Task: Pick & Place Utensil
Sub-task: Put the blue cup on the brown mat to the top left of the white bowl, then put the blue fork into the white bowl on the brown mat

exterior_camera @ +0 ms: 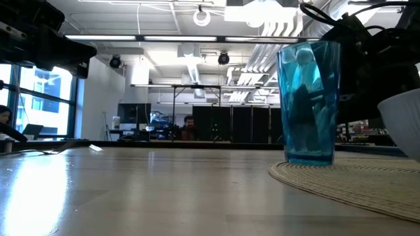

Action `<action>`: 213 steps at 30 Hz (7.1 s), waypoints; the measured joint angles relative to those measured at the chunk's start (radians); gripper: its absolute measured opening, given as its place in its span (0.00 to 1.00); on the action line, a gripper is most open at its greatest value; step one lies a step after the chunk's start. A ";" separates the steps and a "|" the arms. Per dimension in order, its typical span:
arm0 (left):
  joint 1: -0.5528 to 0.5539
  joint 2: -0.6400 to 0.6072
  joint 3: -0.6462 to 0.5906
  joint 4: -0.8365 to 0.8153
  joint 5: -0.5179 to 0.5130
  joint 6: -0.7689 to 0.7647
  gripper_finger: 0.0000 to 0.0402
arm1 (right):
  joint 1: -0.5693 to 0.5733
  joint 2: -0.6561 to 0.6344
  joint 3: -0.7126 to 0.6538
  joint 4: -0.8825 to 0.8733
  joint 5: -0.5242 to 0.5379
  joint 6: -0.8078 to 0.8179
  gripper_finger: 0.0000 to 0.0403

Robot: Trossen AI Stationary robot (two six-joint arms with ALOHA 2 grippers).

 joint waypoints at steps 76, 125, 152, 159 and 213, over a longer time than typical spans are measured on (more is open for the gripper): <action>0.000 0.000 0.000 0.000 0.000 0.000 0.00 | -0.004 -0.525 0.658 -1.564 0.983 0.716 0.93; 0.000 0.023 0.049 0.344 -0.083 -0.289 0.00 | 0.040 -0.007 0.793 -0.559 0.617 0.531 0.93; 0.000 0.559 0.646 -0.734 -0.244 -0.570 0.37 | 0.078 -0.007 0.794 -0.505 0.648 0.531 0.93; 0.000 0.613 0.655 -0.763 -0.324 -0.627 0.49 | 0.078 -0.007 0.794 -0.505 0.653 0.531 0.93; -0.001 1.192 0.477 -0.821 -0.155 -1.198 0.49 | 0.078 -0.007 0.794 -0.498 0.637 0.496 0.93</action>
